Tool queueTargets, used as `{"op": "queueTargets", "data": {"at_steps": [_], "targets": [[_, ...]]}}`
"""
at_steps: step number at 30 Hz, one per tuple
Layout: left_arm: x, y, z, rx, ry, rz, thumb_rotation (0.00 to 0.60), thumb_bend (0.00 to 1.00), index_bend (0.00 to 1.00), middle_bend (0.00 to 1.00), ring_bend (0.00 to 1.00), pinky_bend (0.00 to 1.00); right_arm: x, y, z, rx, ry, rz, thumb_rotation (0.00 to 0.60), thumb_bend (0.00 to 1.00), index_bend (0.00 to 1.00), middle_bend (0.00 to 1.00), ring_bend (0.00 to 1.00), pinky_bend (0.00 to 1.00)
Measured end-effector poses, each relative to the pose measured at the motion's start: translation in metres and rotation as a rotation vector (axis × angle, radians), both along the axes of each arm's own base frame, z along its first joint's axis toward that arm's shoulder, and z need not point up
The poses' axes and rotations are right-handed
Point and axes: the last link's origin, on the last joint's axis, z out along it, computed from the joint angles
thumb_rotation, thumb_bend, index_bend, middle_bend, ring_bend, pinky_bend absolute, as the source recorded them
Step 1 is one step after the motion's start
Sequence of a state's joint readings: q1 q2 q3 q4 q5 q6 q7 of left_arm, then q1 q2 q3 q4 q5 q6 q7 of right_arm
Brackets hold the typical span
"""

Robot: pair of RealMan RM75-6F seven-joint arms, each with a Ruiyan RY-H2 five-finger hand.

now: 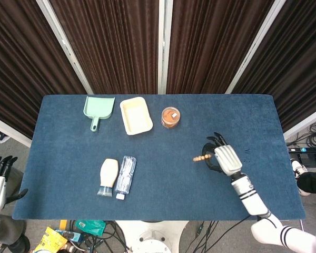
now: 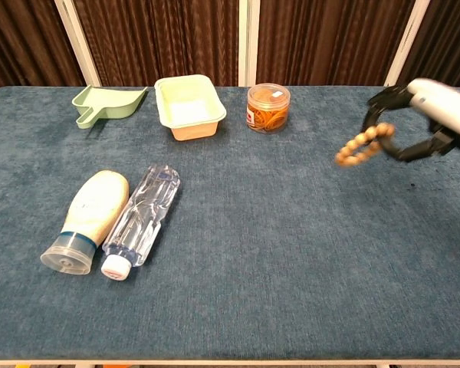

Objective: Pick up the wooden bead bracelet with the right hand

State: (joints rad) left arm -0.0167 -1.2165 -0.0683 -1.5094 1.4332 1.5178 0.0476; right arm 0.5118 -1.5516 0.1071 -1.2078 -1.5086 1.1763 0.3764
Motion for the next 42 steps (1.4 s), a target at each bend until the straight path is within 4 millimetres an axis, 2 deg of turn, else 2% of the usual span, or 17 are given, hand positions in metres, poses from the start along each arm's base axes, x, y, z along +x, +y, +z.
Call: {"op": "queueTargets", "data": {"at_steps": [4, 8, 14, 21, 28, 35, 38, 42], "targets": [[0.002, 0.003, 0.000, -0.013, 0.005, -0.007, 0.600, 0.03, 0.14, 0.12, 0.04, 0.06, -0.013, -0.006, 0.023, 0.005, -0.169, -0.103, 0.600, 0.51, 0.73, 0.45, 0.16, 0.03], [0.003, 0.005, -0.001, -0.019, 0.005, -0.010, 0.600, 0.03, 0.14, 0.12, 0.04, 0.06, -0.027, -0.007, 0.037, 0.014, -0.276, -0.190, 0.600, 0.51, 0.72, 0.48, 0.18, 0.03], [0.002, 0.006, -0.002, -0.024, 0.004, -0.010, 0.600, 0.03, 0.14, 0.12, 0.04, 0.06, -0.037, -0.006, 0.036, 0.077, -0.382, -0.313, 0.600, 0.55, 0.75, 0.58, 0.26, 0.03], [0.000, 0.006, -0.005, -0.041, -0.001, -0.003, 0.600, 0.03, 0.14, 0.12, 0.04, 0.06, -0.043, -0.002, 0.030, 0.229, -0.531, -0.516, 0.600, 0.61, 0.79, 0.60, 0.28, 0.03], [-0.001, 0.009, -0.008, -0.057, -0.005, -0.009, 0.600, 0.03, 0.14, 0.12, 0.04, 0.06, -0.035, 0.004, 0.029, 0.394, -0.799, -0.705, 0.600, 0.61, 0.79, 0.60, 0.28, 0.02], [-0.001, 0.008, -0.008, -0.054, -0.008, -0.013, 0.600, 0.03, 0.14, 0.12, 0.04, 0.06, -0.018, 0.008, 0.034, 0.510, -1.066, -0.758, 0.598, 0.63, 0.75, 0.60, 0.28, 0.01], [-0.001, 0.008, -0.008, -0.056, -0.008, -0.012, 0.600, 0.03, 0.14, 0.12, 0.04, 0.06, -0.013, 0.009, 0.037, 0.563, -1.147, -0.739, 0.563, 0.63, 0.73, 0.60, 0.28, 0.01], [-0.001, 0.008, -0.008, -0.058, -0.008, -0.013, 0.600, 0.03, 0.14, 0.12, 0.04, 0.06, -0.009, 0.009, 0.041, 0.636, -1.235, -0.705, 0.465, 0.63, 0.67, 0.59, 0.26, 0.00]]}}
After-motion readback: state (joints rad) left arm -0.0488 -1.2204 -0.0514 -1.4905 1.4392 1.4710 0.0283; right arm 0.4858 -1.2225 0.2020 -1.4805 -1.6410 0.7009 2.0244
